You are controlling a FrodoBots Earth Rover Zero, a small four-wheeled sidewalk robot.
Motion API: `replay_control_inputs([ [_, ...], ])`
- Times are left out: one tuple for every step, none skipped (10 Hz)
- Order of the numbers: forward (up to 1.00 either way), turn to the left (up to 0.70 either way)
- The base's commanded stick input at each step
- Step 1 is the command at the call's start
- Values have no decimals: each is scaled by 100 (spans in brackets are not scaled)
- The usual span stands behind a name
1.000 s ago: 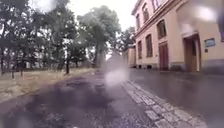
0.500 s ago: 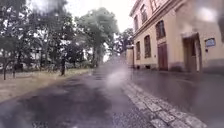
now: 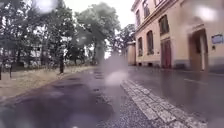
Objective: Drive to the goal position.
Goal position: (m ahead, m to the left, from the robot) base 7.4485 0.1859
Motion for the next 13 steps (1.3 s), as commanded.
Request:
replay_control_inputs([
  [70,0],
  [70,0],
  [70,0],
  [70,0],
  [70,0],
  [70,0],
  [70,0],
  [70,0],
  [70,0],
  [70,0],
  [70,0],
  [70,0],
  [70,0],
])
